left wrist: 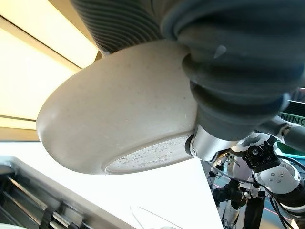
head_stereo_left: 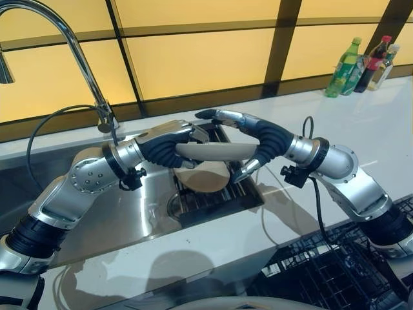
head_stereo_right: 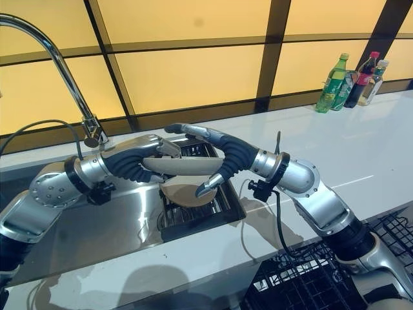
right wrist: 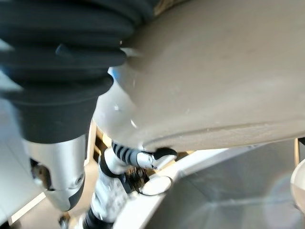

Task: Pick up plates and place into dishwasher.

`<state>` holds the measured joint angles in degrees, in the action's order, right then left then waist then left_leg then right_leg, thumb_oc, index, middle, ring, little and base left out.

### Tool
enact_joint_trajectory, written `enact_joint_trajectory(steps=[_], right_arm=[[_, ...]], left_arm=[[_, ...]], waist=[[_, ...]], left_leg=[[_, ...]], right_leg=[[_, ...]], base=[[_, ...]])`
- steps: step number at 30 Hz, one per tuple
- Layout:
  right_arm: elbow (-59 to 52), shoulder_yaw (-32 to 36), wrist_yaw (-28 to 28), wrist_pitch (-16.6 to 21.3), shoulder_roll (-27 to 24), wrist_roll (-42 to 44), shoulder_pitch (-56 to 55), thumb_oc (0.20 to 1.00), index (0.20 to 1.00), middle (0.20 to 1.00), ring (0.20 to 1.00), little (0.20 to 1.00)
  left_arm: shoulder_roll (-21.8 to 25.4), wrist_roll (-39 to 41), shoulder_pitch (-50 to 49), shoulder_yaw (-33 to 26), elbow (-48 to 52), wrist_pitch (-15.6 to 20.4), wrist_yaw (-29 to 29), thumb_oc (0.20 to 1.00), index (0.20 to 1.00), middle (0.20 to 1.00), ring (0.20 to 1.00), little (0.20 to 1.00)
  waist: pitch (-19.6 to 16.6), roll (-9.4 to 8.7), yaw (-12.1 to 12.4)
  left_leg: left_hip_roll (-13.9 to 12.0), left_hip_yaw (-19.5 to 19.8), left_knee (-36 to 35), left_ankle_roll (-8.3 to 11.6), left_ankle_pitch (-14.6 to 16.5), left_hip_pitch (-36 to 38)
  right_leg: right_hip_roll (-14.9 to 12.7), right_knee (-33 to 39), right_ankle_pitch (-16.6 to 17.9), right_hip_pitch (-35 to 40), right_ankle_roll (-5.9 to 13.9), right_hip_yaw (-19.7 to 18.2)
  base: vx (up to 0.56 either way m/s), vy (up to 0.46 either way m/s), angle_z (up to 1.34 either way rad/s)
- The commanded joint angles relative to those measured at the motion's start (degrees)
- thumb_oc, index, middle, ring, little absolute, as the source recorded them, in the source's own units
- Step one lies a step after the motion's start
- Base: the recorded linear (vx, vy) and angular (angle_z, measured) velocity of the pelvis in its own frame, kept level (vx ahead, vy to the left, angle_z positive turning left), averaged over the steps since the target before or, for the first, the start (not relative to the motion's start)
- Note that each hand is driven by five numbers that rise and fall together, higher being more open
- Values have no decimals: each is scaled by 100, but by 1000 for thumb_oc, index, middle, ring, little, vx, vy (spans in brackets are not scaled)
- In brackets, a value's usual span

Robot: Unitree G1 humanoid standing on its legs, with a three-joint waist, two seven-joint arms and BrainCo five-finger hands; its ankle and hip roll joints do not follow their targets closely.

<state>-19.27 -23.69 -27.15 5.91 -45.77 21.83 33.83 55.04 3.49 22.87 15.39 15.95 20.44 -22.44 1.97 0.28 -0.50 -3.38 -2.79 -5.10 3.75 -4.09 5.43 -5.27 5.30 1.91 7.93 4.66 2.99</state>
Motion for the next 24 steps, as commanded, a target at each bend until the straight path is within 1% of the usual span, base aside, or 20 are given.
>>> enact_joint_trajectory(steps=[1,4,6,8,12,15,19,24], right_arm=[[-472,-293,-487,-46,-249,-229,370,1000,1000,1000,1000,1000],[-537,-282,-819,-167,-601,-345,254,1000,1000,1000,1000,1000],[-526,-258,-698,-128,-798,-282,250,1000,1000,1000,1000,1000],[-503,-216,-580,-161,-825,-224,274,1000,1000,1000,1000,1000],[-493,-28,-423,-160,-833,-447,176,1000,1000,1000,1000,1000],[-527,182,-381,-143,-912,-572,-40,1000,1000,1000,1000,1000],[-594,488,-301,-96,-1024,-527,-319,1000,1000,1000,1000,1000],[-586,694,-258,-72,-936,-567,-496,1000,1000,1000,1000,1000]], left_arm=[[55,445,839,72,-13,116,328,200,200,200,200,200],[202,475,677,-102,5,196,416,200,200,200,200,200],[280,448,572,-178,40,233,511,200,200,200,200,200],[303,417,509,-239,60,243,582,200,200,200,200,200],[314,326,328,-412,78,317,707,200,200,200,200,200],[366,317,134,-608,113,377,789,200,200,200,200,200],[418,276,-112,-877,171,427,942,200,200,200,200,200],[416,283,-223,-1076,172,477,1034,200,200,200,200,200]], waist=[[-182,-181,97],[-161,-194,103],[-146,-210,111],[-140,-217,114],[-134,-222,114],[-146,-218,104],[-148,-213,82],[-137,-206,77]], left_leg=[[40,39,10,-102,289,162],[34,41,10,-89,275,162],[26,33,10,-78,266,170],[26,38,10,-74,267,174],[42,68,10,-84,283,190],[43,64,10,-86,295,205],[36,39,10,-89,296,214],[35,26,10,-90,298,215]], right_leg=[[-145,-30,190,-102,171,148],[-153,-30,198,-88,179,171],[-156,-30,202,-70,183,191],[-154,-33,202,-69,178,196],[-154,-41,194,-55,180,192],[-157,-42,188,-44,187,189],[-162,-49,188,-47,193,174],[-165,-49,190,-51,192,167]], base=[[0,0,0],[0,0,0],[0,2,2],[-1,5,4],[0,0,0],[0,0,0],[0,0,0],[0,0,0]])
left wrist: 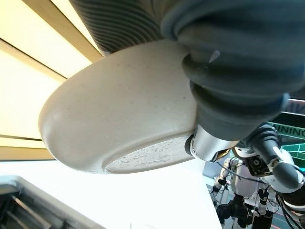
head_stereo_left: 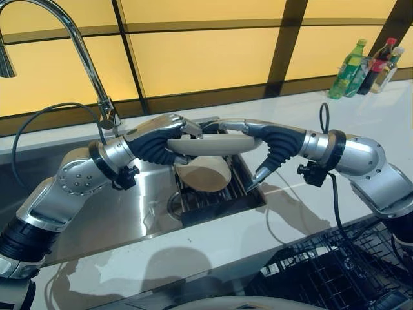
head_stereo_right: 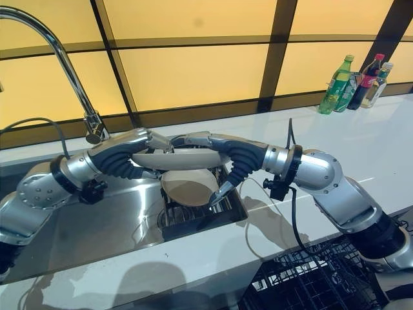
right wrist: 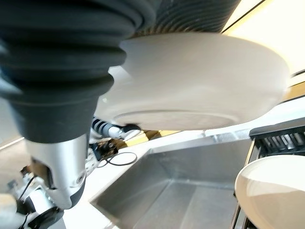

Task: Pick up plates and place into dishwasher.

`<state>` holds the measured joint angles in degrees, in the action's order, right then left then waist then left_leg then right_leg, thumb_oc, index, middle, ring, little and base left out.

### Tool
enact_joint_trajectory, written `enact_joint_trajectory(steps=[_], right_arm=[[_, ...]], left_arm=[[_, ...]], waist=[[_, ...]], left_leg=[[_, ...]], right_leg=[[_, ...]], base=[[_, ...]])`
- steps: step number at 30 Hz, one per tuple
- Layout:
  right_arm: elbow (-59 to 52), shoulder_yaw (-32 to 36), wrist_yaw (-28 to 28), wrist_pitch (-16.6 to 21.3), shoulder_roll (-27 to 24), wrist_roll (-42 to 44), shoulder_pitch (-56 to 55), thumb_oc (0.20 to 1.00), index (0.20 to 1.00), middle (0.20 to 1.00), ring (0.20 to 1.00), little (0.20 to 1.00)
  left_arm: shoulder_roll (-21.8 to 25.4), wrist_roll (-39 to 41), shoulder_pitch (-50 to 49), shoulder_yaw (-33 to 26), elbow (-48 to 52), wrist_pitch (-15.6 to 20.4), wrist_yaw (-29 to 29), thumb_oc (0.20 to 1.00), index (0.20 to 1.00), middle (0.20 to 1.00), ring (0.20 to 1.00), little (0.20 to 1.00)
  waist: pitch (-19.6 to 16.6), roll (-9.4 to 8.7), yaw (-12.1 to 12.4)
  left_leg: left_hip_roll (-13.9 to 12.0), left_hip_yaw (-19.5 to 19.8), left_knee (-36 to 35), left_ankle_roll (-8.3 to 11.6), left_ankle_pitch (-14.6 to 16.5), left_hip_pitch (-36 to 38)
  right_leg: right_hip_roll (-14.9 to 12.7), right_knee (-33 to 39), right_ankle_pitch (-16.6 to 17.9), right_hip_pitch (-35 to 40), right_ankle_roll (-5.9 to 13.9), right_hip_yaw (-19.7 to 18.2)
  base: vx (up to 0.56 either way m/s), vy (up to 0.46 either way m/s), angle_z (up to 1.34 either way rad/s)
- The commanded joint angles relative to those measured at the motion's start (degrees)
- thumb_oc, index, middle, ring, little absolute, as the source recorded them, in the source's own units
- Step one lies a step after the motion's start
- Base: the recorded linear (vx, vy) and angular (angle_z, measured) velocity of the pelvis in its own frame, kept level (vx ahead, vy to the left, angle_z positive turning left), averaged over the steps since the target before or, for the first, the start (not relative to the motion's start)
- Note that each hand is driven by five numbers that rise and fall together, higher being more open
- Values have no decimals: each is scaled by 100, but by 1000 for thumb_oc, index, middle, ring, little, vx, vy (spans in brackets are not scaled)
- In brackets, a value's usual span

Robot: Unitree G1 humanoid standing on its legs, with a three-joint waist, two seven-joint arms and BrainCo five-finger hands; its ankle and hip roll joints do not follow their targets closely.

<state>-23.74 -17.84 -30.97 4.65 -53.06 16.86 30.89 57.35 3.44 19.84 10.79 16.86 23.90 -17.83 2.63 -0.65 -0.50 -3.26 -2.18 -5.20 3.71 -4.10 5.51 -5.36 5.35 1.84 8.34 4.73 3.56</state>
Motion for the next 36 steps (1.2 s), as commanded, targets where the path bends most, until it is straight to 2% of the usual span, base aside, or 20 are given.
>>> enact_joint_trajectory(steps=[1,5,10,14,18,19,20,22,23,24,25,36], right_arm=[[-139,142,134,59,-199,-75,-241,1000,1000,1000,1000,1000],[-155,323,224,62,-160,-145,-460,1000,1000,1000,1000,1000],[-128,540,385,123,-74,-139,-640,1000,1000,1000,1000,1000],[-166,446,373,177,23,-110,-552,1000,1000,1000,1000,1000],[-183,281,332,180,104,-45,-406,1000,1000,1000,1000,1000],[-193,250,347,191,110,-36,-385,693,693,693,693,693],[-205,226,360,192,110,7,-361,533,533,533,533,533],[-216,222,383,214,114,3,-361,275,275,275,275,275],[-212,234,395,241,111,17,-370,300,300,300,300,300],[-215,228,422,246,118,25,-366,272,272,272,272,272],[-213,224,441,248,133,28,-364,200,200,200,200,200],[-190,113,386,226,332,68,-239,200,200,200,200,200]], left_arm=[[185,301,66,-648,86,127,575,200,200,200,200,200],[137,640,-63,-805,146,116,412,200,200,200,200,200],[-41,1202,-300,-1019,342,131,-105,200,200,200,200,200],[-180,1564,-247,-928,421,69,-357,200,200,200,200,200],[-252,1567,-110,-785,414,20,-380,200,200,200,200,200],[-264,1569,-93,-765,408,18,-375,200,200,200,200,200],[-278,1562,-78,-738,399,17,-358,200,200,200,200,200],[-289,1568,-65,-722,377,27,-353,200,200,200,200,200],[-290,1582,-73,-724,374,33,-365,200,200,200,200,200],[-299,1596,-65,-709,386,10,-365,200,200,200,200,200],[-311,1589,-66,-711,393,1,-365,200,200,200,200,200],[-445,1524,76,-593,338,-34,-392,200,200,200,200,200]], waist=[[-199,-110,75],[-204,-104,74],[-196,-93,90],[-193,-95,104],[-200,-108,113],[-202,-110,114],[-201,-112,109],[-202,-114,106],[-201,-116,105],[-202,-118,104],[-200,-121,106],[-196,-113,87]], left_leg=[[22,-36,20,-85,301,210],[13,-51,20,-81,301,211],[7,-40,20,-73,302,215],[20,-1,20,-77,308,218],[29,26,20,-83,315,213],[29,27,20,-84,317,213],[30,23,20,-86,318,213],[33,21,20,-90,318,207],[37,24,20,-94,318,204],[40,27,20,-96,318,201],[40,22,20,-97,318,201],[53,10,20,-111,328,209]], right_leg=[[-155,-57,198,-92,186,112],[-167,-58,189,-86,191,131],[-171,-62,185,-84,190,137],[-162,-53,185,-78,182,116],[-155,-42,186,-80,179,105],[-156,-40,186,-80,178,105],[-154,-41,186,-85,175,97],[-150,-41,187,-94,170,86],[-146,-39,189,-96,167,80],[-144,-37,189,-97,166,74],[-144,-36,188,-97,165,71],[-135,-36,196,-109,159,30]], base=[[0,0,0],[0,0,0],[0,0,0],[0,0,0],[0,0,0],[0,0,0],[0,0,0],[0,0,0],[0,0,0],[0,0,0],[0,0,0],[0,0,0]])
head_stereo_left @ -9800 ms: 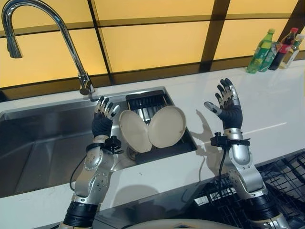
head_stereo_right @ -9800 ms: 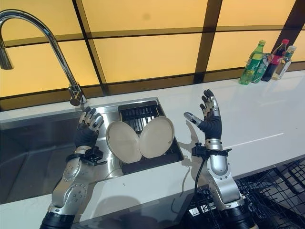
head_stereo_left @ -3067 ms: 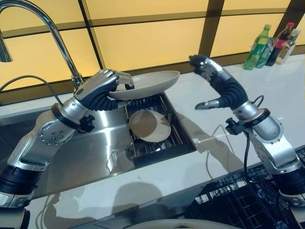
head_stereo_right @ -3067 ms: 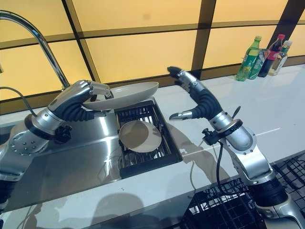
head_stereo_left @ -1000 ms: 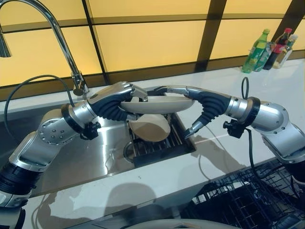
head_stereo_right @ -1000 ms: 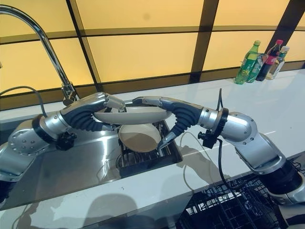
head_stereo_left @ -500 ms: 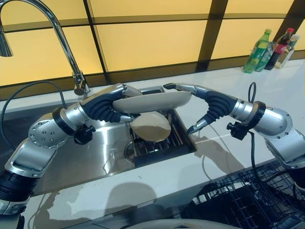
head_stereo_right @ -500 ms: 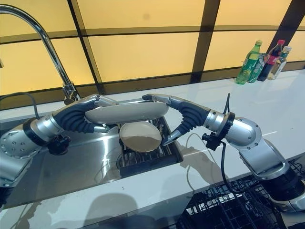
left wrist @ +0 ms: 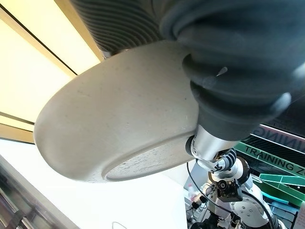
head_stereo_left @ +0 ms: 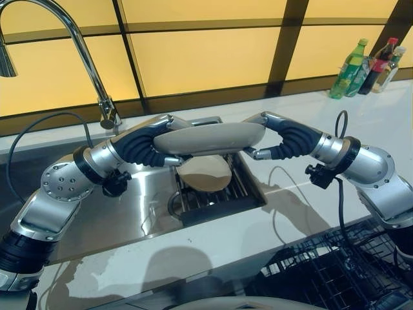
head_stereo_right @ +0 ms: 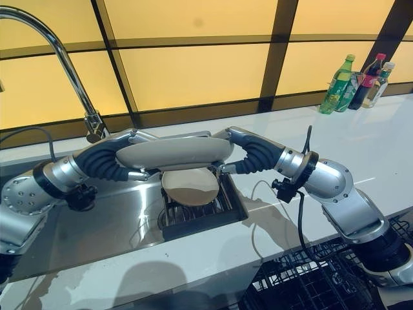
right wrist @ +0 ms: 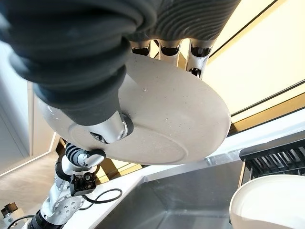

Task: Pick up plates and place into dishwasher.

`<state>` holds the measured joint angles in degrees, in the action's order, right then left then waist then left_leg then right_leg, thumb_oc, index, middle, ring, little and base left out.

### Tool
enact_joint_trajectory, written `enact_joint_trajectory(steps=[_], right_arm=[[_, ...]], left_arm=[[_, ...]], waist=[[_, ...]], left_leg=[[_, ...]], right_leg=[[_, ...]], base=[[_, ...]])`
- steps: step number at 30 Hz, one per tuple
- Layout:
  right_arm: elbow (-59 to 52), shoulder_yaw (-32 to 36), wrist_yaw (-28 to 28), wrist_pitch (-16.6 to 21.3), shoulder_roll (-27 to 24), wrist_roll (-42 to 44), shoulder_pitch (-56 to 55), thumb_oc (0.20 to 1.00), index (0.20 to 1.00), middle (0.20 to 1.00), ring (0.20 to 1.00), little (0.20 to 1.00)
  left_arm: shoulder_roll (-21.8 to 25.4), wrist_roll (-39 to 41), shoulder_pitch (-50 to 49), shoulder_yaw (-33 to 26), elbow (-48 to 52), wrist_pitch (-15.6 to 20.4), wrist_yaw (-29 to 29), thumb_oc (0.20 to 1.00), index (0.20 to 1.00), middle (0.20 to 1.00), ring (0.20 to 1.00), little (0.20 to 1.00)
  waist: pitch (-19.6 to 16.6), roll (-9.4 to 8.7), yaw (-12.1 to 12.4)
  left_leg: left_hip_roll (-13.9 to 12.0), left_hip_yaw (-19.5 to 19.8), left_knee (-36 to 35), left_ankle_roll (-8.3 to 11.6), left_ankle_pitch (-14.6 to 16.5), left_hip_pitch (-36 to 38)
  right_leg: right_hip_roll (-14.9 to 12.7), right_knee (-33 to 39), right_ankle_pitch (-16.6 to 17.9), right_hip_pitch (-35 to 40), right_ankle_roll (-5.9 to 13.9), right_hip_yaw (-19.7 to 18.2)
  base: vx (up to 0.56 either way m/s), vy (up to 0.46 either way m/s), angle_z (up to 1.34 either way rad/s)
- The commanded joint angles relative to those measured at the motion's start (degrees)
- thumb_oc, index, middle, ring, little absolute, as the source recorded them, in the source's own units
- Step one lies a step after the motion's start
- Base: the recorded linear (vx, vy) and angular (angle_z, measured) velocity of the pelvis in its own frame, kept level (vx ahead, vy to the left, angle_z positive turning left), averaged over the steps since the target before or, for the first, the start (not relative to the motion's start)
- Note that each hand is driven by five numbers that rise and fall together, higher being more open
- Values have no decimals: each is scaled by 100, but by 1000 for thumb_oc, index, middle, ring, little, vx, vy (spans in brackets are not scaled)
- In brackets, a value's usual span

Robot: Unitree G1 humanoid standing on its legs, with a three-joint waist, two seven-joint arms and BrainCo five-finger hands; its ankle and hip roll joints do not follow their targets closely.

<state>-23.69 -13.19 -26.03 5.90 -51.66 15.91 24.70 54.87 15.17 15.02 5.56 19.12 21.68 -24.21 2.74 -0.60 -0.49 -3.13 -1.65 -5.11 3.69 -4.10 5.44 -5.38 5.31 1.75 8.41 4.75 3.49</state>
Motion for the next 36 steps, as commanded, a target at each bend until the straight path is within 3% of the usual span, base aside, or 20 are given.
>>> enact_joint_trajectory(steps=[1,14,15,16,17,24,36], right_arm=[[-201,-359,-109,90,189,140,376,200,200,200,200,200],[-106,-327,72,188,315,250,351,200,200,200,200,200],[-100,-318,135,198,341,273,338,200,200,200,200,200],[-100,-283,202,234,385,292,308,200,200,200,200,200],[-86,-254,233,254,447,260,275,200,200,200,200,200],[4,49,506,380,830,35,-63,200,200,200,200,200],[78,551,536,409,978,-132,-510,200,200,200,200,200]], left_arm=[[-186,358,566,-69,104,187,261,200,200,200,200,200],[-313,400,516,-119,61,45,557,200,200,200,200,200],[-339,430,504,-126,46,-22,630,244,244,244,244,244],[-394,432,462,-151,46,-83,716,652,652,652,652,652],[-458,419,435,-158,35,-113,775,1000,1000,1000,1000,1000],[-1010,439,101,-341,-50,-85,1265,1000,1000,1000,1000,1000],[-1382,321,-295,-1054,-204,265,2472,1000,1000,1000,1000,1000]], waist=[[-204,-115,86],[-190,-125,93],[-189,-122,93],[-188,-123,96],[-184,-122,100],[-175,-128,103],[-172,-151,94]], left_leg=[[41,-42,11,-112,329,216],[57,-31,11,-126,342,244],[57,-31,11,-127,344,246],[54,-35,11,-128,343,248],[57,-29,11,-132,342,246],[52,-32,11,-143,313,237],[16,-63,11,-122,293,240]], right_leg=[[-134,-31,205,-116,156,39],[-137,-36,204,-99,151,41],[-138,-37,205,-99,152,42],[-135,-36,203,-96,148,43],[-134,-37,204,-97,148,41],[-142,-42,226,-109,142,54],[-133,-53,210,-110,113,82]], base=[[0,0,0],[0,0,0],[0,0,0],[0,0,0],[0,0,0],[0,0,0],[0,0,0]])
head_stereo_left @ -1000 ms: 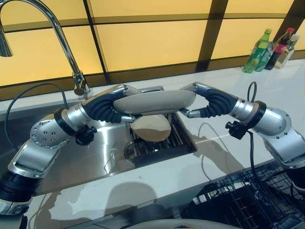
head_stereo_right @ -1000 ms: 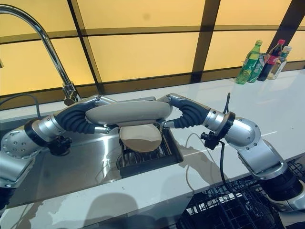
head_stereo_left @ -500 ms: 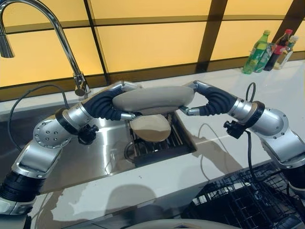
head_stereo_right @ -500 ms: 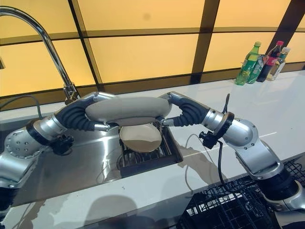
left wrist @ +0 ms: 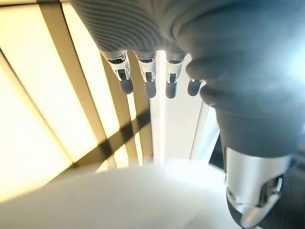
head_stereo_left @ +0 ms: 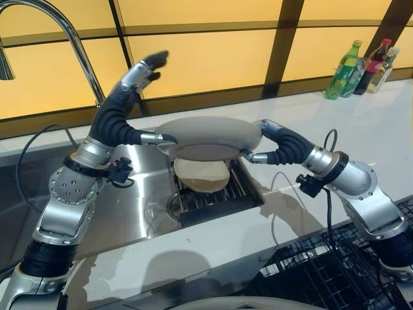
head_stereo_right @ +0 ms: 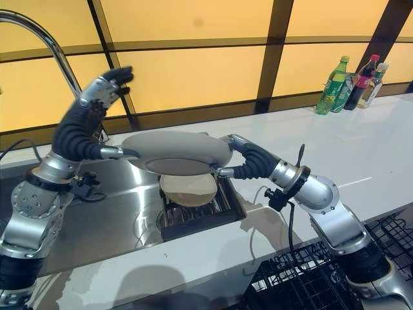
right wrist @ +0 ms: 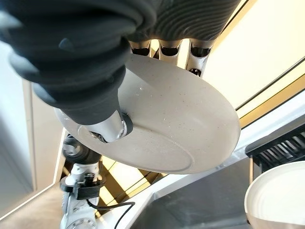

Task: Pick up plates and place into dishwasher.

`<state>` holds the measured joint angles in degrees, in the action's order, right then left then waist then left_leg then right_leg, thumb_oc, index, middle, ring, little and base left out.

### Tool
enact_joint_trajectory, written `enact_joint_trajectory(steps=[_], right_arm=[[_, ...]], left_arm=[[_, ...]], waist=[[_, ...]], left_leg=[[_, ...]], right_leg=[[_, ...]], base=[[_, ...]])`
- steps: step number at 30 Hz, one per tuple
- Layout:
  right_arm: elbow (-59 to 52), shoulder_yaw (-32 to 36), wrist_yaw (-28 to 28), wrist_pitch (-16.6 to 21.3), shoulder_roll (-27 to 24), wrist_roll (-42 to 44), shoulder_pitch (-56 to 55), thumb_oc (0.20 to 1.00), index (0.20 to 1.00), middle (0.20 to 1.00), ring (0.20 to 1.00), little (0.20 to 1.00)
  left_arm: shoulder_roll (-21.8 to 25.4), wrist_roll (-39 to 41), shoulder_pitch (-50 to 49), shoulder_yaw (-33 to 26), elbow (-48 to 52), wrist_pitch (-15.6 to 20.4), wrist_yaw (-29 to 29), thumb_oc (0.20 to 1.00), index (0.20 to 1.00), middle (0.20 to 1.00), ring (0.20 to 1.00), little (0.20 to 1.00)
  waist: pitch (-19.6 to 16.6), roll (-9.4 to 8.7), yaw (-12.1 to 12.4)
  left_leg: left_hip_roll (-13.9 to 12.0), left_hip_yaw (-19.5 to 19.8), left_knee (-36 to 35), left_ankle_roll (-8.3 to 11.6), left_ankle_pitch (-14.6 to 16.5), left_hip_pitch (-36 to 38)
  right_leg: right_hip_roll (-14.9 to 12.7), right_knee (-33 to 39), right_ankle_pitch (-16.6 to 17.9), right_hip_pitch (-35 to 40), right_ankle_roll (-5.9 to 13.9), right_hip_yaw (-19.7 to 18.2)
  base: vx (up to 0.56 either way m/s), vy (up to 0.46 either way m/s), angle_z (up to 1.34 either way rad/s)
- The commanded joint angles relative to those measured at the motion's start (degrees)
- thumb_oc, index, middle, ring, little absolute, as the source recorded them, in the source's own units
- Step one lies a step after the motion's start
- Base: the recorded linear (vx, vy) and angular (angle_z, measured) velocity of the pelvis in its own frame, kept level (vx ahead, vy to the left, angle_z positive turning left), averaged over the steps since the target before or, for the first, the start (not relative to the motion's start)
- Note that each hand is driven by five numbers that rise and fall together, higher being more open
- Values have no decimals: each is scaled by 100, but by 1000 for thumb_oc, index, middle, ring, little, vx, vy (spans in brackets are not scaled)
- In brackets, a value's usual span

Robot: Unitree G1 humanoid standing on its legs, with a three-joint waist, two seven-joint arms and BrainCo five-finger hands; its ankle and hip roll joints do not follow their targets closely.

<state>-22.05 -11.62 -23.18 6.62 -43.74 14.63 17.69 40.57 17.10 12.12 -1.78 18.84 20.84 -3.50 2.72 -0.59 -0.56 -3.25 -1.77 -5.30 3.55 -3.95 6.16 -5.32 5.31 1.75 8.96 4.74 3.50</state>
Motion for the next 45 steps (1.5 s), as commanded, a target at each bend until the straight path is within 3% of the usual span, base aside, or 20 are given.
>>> enact_joint_trajectory(steps=[1,6,11,16,23,33,41,45], right_arm=[[-93,430,289,321,181,-13,175,200,200,200,200,200],[96,749,685,301,151,-382,17,200,200,200,200,200],[236,1407,1203,240,-30,-803,-418,200,200,200,200,200],[384,2286,1692,159,-216,-1087,-1051,200,200,200,200,200],[753,3151,2173,35,-156,-1130,-1708,200,200,200,200,200],[1269,3875,2485,-22,-115,-1045,-2457,200,200,200,200,200],[1613,4354,2610,-40,37,-1096,-2974,200,200,200,200,200],[1858,4330,2358,-206,84,-1077,-3061,200,200,200,200,200]], left_arm=[[35,124,-38,-375,-172,372,483,1000,1000,1000,1000,1000],[-37,273,-205,-677,-239,542,821,1000,1000,1000,1000,1000],[-170,567,-531,-1016,-226,618,742,1000,1000,1000,1000,1000],[-264,1010,-731,-1282,-240,535,519,1000,1000,1000,1000,1000],[-297,1069,-469,-1265,-487,219,603,1000,1000,1000,1000,1000],[-166,964,-101,-1084,-749,54,852,1000,1000,1000,1000,1000],[-234,929,-32,-1039,-803,21,724,1000,1000,1000,1000,1000],[-240,915,37,-988,-885,32,678,1000,1000,1000,1000,1000]], waist=[[-169,-154,103],[-172,-160,91],[-183,-190,4],[-202,-220,-235],[-178,-242,-833],[-29,-209,-1491],[16,-236,-1721],[27,-243,-1767]], left_leg=[[26,-51,30,-106,276,167],[4,-57,30,-83,280,175],[-19,-139,30,-70,309,177],[-25,-318,30,-80,379,206],[18,-680,30,-159,487,270],[-12,-1139,30,-197,643,436],[-56,-1367,30,-190,635,437],[-62,-1440,30,-184,628,438]], right_leg=[[-136,-53,207,-161,109,85],[-125,-56,199,-159,95,90],[-127,-58,207,-191,112,52],[-128,-72,222,-268,146,-107],[-101,-111,358,-486,241,-608],[-68,-110,486,-645,420,-1120],[-46,-120,566,-776,482,-1267],[-31,-126,600,-825,497,-1305]], base=[[0,0,0],[0,0,0],[0,0,0],[10,19,-18],[8,30,-29],[-19,36,-31],[-34,-20,-17],[-26,-29,-13]])
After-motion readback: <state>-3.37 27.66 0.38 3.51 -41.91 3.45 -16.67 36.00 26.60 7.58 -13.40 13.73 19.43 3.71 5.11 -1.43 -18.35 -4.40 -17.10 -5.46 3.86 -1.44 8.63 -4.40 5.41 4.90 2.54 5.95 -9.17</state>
